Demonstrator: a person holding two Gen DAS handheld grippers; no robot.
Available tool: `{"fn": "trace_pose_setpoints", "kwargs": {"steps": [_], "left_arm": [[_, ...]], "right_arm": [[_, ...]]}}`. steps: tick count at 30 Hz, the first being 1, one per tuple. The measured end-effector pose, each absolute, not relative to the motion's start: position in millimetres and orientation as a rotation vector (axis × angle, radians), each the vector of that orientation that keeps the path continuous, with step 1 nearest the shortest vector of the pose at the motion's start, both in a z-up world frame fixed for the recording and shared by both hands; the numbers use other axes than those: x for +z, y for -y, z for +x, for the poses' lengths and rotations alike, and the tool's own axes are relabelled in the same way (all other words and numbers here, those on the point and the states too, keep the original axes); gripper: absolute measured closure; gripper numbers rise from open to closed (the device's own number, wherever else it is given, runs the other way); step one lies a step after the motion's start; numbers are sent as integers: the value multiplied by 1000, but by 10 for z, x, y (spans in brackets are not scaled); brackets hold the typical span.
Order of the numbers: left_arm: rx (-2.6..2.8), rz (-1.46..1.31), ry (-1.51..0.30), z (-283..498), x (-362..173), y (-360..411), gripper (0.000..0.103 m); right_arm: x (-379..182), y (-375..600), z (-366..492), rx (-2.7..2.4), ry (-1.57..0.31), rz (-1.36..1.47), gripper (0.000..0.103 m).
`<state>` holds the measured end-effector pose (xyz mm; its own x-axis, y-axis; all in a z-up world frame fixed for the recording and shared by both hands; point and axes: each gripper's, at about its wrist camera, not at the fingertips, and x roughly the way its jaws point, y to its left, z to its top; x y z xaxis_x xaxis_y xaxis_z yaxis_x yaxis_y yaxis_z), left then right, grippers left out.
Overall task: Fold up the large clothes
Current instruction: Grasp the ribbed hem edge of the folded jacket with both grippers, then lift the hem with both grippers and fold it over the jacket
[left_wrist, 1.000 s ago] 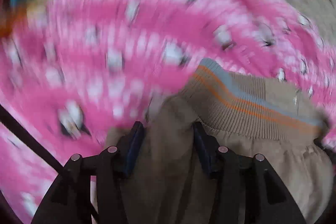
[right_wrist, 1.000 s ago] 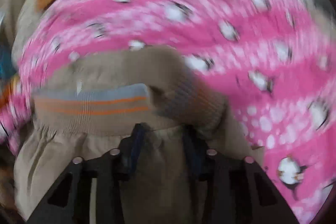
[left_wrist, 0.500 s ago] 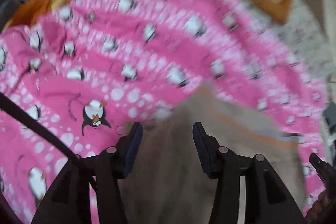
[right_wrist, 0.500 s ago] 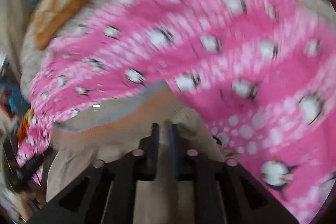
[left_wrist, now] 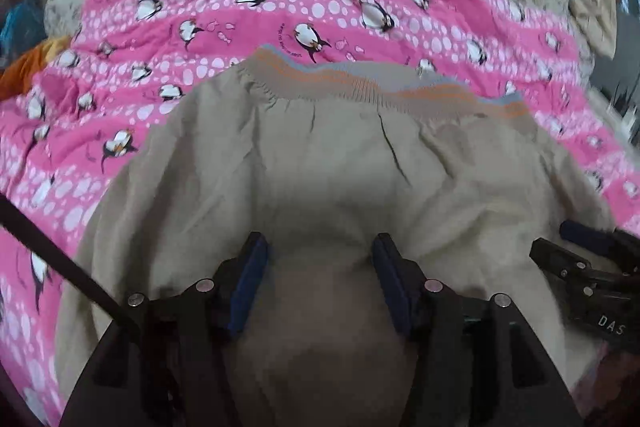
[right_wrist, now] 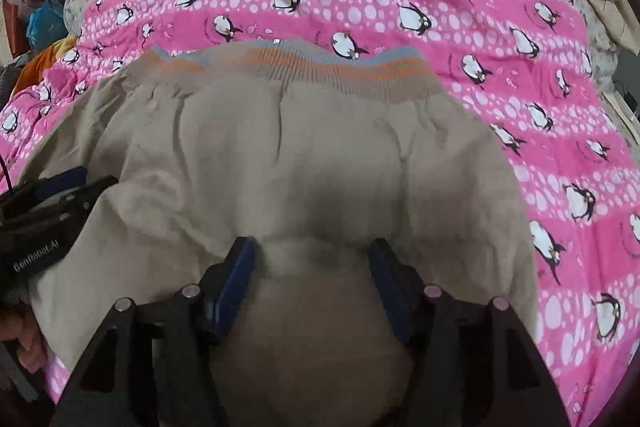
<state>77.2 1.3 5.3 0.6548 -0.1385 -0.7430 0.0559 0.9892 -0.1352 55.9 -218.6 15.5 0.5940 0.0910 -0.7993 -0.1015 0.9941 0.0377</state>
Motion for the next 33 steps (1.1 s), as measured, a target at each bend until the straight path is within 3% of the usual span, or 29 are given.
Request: {"fn": "trace_pose_setpoints", "kwargs": {"steps": [4,10,14,18,28,33], "left_arm": [[-83,-131,-774,460,222,-122,65],[26,-180,-773,325,126,-342,65],[53,-116,-766,347,23,-247,60],[76,-70,-743,356,-28,-154,52],[53,-88,-740,376,-42,-174,47],[34,-120,-733,379,-22,-209,47]], "right_arm": [[554,2099,208,150,-734,-13,41],[641,1978,246,171,-627,40,41],[488,1863,471,186,-669,67,41],[-14,1720,797,148,-888,32,35],[-15,1625,806,146,-879,-3,15],[-24,1685,787,163,-866,19,15]]}}
